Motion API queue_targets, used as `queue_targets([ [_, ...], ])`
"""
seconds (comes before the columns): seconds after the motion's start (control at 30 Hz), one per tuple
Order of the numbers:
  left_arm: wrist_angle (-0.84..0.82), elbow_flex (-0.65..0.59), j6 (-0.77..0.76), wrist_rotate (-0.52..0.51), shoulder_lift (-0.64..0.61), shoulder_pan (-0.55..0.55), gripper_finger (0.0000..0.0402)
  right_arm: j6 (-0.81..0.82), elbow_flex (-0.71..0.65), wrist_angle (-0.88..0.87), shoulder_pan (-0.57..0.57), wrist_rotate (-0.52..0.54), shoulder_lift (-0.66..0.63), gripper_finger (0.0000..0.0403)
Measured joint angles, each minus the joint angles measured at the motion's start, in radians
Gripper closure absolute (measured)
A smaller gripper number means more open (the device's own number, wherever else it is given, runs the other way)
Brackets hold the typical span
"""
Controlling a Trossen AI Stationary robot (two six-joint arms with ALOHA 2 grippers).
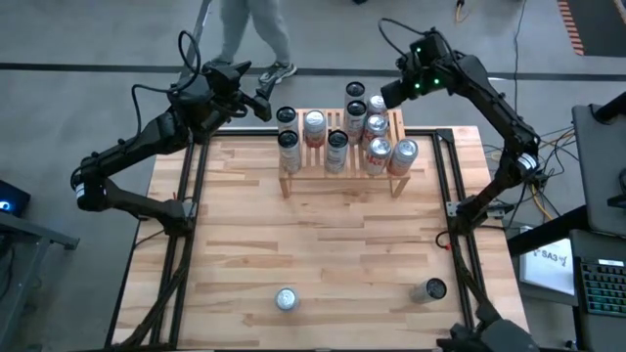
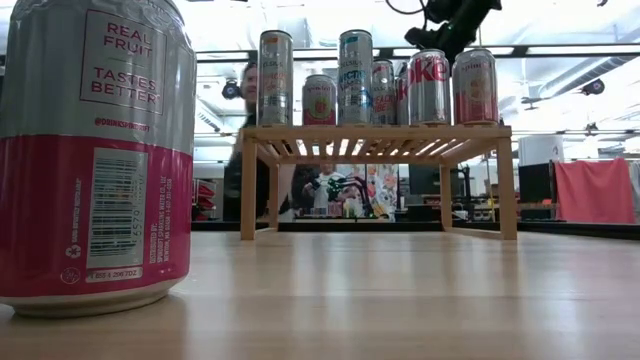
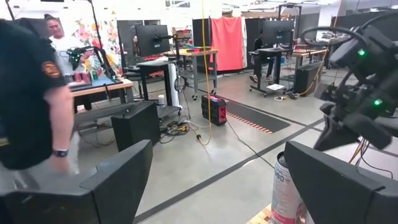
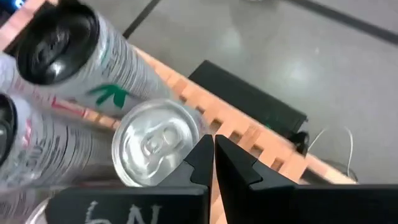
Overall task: Place canned beverage on shelf
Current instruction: Put the silver soda can on the shelf aligned with the other silver soda cans
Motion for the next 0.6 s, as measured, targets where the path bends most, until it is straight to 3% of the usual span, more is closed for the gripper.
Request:
queue_targets([
  [0.6, -0.004, 0.000, 0.000, 0.000, 0.000, 0.000, 0.0051, 0.040, -0.016, -0.127, 0.035, -0.012, -0.016, 0.0394],
])
